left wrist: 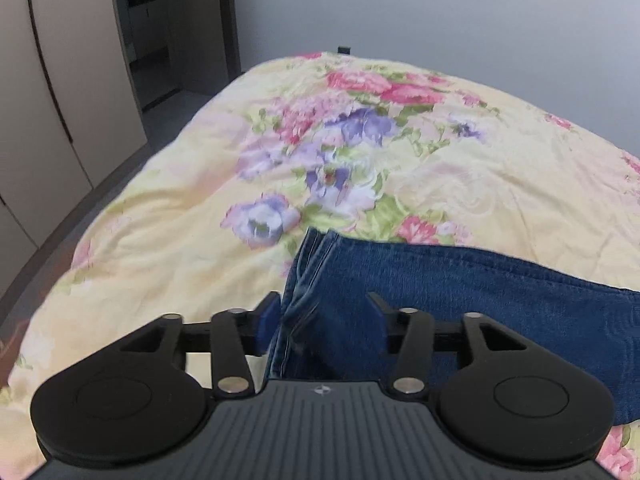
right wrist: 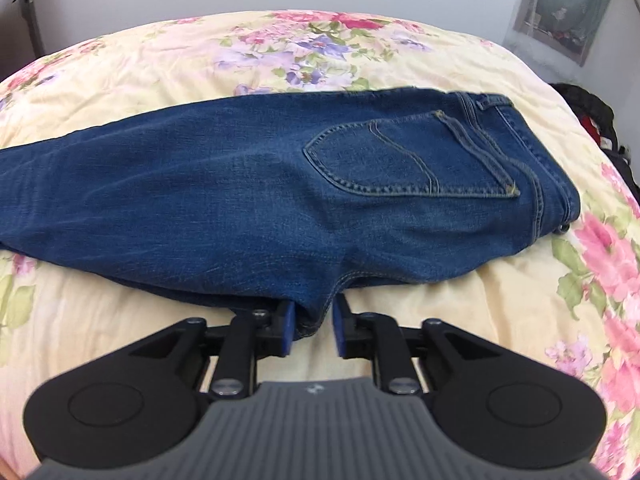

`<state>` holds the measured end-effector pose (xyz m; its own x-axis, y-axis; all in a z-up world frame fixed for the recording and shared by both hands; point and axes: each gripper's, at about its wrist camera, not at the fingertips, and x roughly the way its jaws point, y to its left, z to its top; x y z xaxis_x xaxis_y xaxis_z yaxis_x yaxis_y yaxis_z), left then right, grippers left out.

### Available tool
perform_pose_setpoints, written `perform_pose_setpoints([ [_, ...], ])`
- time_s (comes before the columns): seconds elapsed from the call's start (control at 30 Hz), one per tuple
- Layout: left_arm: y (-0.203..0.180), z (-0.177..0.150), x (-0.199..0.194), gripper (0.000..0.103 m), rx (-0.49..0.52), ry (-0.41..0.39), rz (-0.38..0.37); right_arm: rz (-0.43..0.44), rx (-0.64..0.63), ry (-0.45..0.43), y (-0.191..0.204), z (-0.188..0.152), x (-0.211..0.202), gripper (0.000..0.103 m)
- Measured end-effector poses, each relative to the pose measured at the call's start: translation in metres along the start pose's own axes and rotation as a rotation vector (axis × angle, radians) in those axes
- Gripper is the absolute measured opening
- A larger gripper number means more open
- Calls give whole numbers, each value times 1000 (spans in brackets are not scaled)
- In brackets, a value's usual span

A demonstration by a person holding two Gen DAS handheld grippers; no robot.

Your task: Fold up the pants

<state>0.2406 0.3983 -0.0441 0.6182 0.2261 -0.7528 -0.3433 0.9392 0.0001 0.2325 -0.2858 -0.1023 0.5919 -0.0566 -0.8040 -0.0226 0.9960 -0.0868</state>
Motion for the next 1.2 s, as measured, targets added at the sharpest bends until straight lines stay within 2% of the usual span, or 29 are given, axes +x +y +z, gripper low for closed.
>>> perform_pose_setpoints([
  [0.03, -2, 7, -1, 71, 15, -14, -21, -9, -19, -15, 1, 3, -6, 24],
  [0.1, -5, 16, 4, 71, 23, 3, -51, -19, -23, -49, 1, 7, -14, 24],
  [0.17, -9, 23, 15, 71, 38, 7, -62, -33, -3, -77, -1, 14, -18, 32],
  [0.4, -7, 34, 74, 69, 34, 83, -115, -84, 43, -149, -5, 50, 5, 35],
  [0.53, 5, 34, 102, 68, 11, 136, -127, -85, 61, -116, -8, 72, 31, 39],
  [0.63, 12, 34, 110, 57, -3, 148, -186, -79, 58, -84, -4, 85, 56, 39],
  [0.7, 11, 35, 106, 39, 27, 133, -228, -75, 44, -65, 0, 93, 71, 39],
  [0.73, 11, 36, 104, 27, 36, 134, -257, -86, 23, -59, 4, 97, 78, 39],
  [0.77, 11, 37, 102, 25, 39, 135, -283, -100, 2, -54, 8, 99, 83, 39],
  [0.83, 10, 39, 102, 24, 54, 143, -301, -111, -17, -47, 13, 103, 92, 39],
  [0.93, 15, 42, 113, 25, 45, 183, -280, -111, -28, -44, 21, 106, 98, 39],
  [1.07, 25, 38, 131, 35, 37, 255, -269, -110, -61, -40, 32, 103, 99, 39],
  [1.2, 34, 33, 133, 36, -22, 249, -313, -119, -88, -29, 34, 97, 99, 40],
])
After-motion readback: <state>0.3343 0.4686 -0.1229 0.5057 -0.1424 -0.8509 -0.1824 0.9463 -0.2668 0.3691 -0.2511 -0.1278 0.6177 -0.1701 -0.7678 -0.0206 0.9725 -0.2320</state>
